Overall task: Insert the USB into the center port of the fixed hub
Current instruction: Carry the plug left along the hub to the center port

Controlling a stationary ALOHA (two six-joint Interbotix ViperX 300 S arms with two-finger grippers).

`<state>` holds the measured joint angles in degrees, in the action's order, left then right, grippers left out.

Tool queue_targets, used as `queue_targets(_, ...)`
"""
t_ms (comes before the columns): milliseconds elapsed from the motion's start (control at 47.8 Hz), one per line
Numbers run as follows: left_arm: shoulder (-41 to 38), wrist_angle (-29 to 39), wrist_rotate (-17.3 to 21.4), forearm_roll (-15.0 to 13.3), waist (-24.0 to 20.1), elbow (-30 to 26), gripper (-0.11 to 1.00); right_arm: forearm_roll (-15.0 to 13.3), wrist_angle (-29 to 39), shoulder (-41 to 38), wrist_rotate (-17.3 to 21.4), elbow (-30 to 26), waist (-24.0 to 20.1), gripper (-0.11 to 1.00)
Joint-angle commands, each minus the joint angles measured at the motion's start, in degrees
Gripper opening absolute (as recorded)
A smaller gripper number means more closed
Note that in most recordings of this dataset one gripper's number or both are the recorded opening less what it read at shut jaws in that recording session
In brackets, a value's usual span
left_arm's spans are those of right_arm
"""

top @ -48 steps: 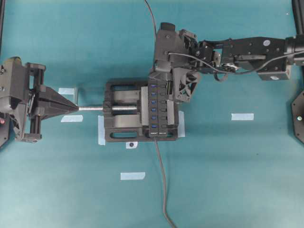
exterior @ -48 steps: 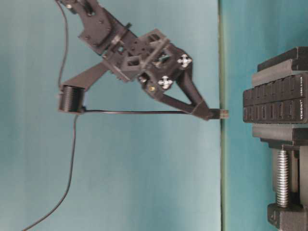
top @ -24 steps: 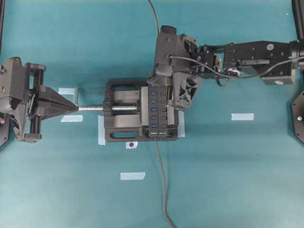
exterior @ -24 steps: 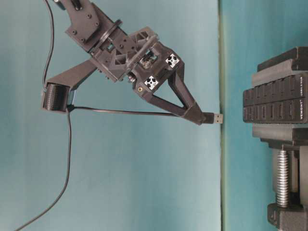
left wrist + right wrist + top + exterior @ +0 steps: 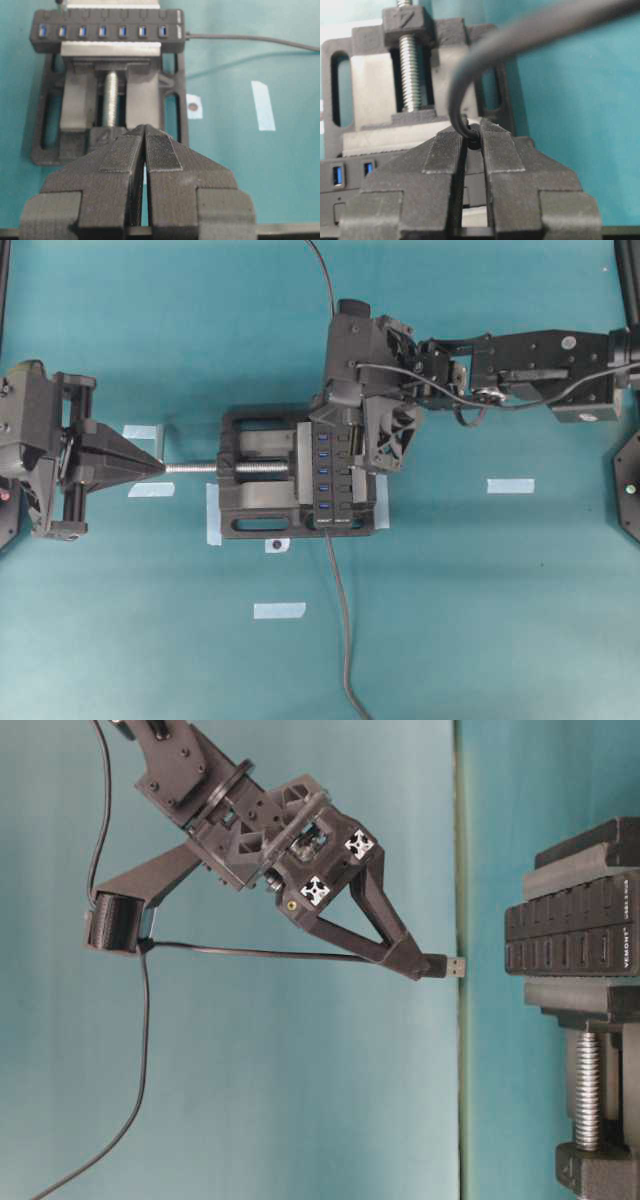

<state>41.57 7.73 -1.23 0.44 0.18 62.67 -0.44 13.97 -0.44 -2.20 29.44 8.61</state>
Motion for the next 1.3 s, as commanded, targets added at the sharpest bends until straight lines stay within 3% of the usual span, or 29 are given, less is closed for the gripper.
queue_targets(0, 0.0, -0.4, -0.2, 0.1, 0.0, -0.6, 0.0, 0.1, 0.3, 1.9, 0.6, -1.6, -0.6, 0.08)
queue_targets(1277, 0.0, -0.3, -0.2, 0.0, 0.1, -0.6, 0.0, 0.1, 0.9, -2.4, 1.7, -0.7, -4.0, 0.08)
